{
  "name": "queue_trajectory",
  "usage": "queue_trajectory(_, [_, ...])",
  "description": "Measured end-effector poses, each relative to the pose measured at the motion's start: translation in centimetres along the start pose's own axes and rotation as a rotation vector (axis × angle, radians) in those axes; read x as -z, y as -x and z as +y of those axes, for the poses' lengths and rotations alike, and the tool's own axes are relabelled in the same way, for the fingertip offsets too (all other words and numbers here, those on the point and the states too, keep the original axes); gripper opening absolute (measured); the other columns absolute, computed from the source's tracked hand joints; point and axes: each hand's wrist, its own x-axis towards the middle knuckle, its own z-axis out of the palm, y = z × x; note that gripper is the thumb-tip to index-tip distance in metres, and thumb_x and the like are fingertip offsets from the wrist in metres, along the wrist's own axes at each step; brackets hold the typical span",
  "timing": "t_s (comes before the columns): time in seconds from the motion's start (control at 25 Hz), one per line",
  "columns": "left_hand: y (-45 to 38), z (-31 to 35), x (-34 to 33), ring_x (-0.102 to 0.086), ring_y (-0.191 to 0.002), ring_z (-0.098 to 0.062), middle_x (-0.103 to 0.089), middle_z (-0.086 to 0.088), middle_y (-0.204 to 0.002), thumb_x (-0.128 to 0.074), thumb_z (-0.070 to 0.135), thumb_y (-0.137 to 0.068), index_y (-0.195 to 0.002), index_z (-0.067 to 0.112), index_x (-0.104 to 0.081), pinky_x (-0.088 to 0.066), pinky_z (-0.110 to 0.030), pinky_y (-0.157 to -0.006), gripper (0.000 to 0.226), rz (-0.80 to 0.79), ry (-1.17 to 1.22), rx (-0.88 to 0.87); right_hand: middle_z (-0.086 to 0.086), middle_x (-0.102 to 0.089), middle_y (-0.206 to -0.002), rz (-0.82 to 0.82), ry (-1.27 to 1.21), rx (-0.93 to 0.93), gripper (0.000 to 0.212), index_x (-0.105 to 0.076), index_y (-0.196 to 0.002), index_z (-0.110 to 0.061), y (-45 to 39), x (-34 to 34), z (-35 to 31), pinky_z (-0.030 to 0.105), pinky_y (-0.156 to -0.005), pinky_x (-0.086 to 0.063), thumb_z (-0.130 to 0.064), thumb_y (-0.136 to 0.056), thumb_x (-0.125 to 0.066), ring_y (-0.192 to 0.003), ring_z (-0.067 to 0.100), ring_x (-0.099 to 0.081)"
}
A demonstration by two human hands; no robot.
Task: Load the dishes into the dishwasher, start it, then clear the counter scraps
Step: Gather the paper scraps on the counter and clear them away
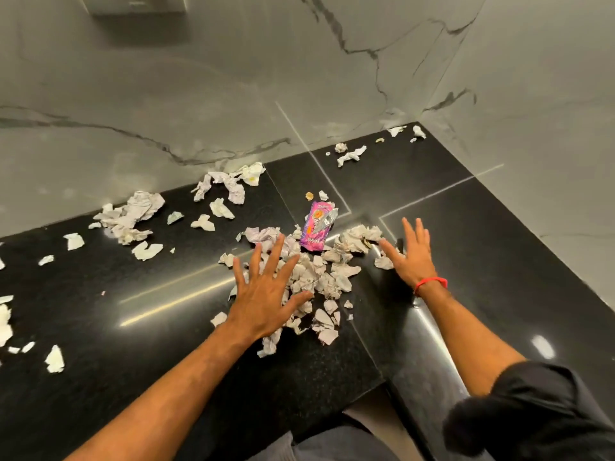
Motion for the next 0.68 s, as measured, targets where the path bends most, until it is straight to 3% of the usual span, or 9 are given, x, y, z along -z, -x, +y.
queue_trajectory(0.12, [-4.9,1.7,1.2,0.018,-0.153,-0.032,0.032,0.012,-0.162,-0.017,0.083,-0.091,-0.159,0.043,0.000,0.015,-0.070,-0.114,0.080,-0.063,-0.005,-0.054,-0.001,0.005,-0.165,-0.111,0.171,0.038,0.087,-0.012,-0.157,-0.033,-0.6,-2.7,-2.0,0.054,-0.121,0.008,-0.077,-0.086,-0.037,-0.152,0.028,0.008])
queue_trajectory(0.2, [-8.0,3.4,1.9,0.014,-0.154,-0.031,0.028,0.011,-0.164,-0.017,0.081,-0.091,-0.159,0.041,0.000,0.011,-0.070,-0.116,0.081,-0.077,-0.033,-0.076,-0.001,0.000,-0.166,-0.130,0.261,0.167,0.081,-0.012,-0.157,-0.032,-0.1,-5.2,-3.3,0.052,-0.120,0.011,-0.075,-0.090,-0.028,-0.152,0.025,0.007])
queue_trajectory(0.28, [-11.2,5.1,2.6,0.009,-0.155,-0.029,0.022,0.009,-0.166,-0.020,0.078,-0.093,-0.160,0.037,-0.004,0.005,-0.070,-0.118,0.081,-0.085,-0.039,-0.066,-0.002,-0.014,-0.164,-0.132,0.194,0.277,0.075,-0.019,-0.155,-0.032,0.2,-6.5,-4.1,0.052,-0.123,0.002,-0.072,-0.092,-0.023,-0.152,0.023,-0.003])
queue_trajectory(0.36, [-13.8,6.6,2.9,0.007,-0.156,-0.027,0.017,0.007,-0.168,-0.026,0.075,-0.094,-0.160,0.035,-0.009,0.002,-0.069,-0.119,0.079,-0.112,-0.035,-0.046,0.000,-0.038,-0.154,-0.002,-0.023,0.285,0.066,-0.038,-0.148,-0.026,-1.0,-5.7,-3.8,0.042,-0.121,-0.018,-0.062,-0.094,-0.032,-0.146,0.023,-0.027])
queue_trajectory(0.44, [-16.0,8.0,2.9,0.004,-0.156,-0.026,0.011,0.004,-0.169,-0.031,0.070,-0.096,-0.160,0.033,-0.013,0.000,-0.068,-0.119,0.076,-0.150,-0.056,-0.041,0.002,-0.048,-0.145,0.139,-0.059,0.238,0.057,-0.049,-0.141,-0.022,-4.3,-4.0,-2.4,0.037,-0.114,-0.030,-0.054,-0.094,-0.043,-0.134,0.025,-0.041])
queue_trajectory(0.68, [-22.1,10.7,2.7,-0.006,-0.155,-0.032,0.007,-0.001,-0.169,-0.043,0.061,-0.099,-0.160,0.027,-0.014,-0.014,-0.065,-0.120,0.075,-0.220,-0.174,-0.055,0.005,-0.010,-0.163,0.014,0.338,0.120,0.069,-0.035,-0.149,-0.027,-16.8,0.7,1.7,0.053,-0.109,-0.034,-0.058,-0.091,-0.053,-0.133,0.040,-0.030])
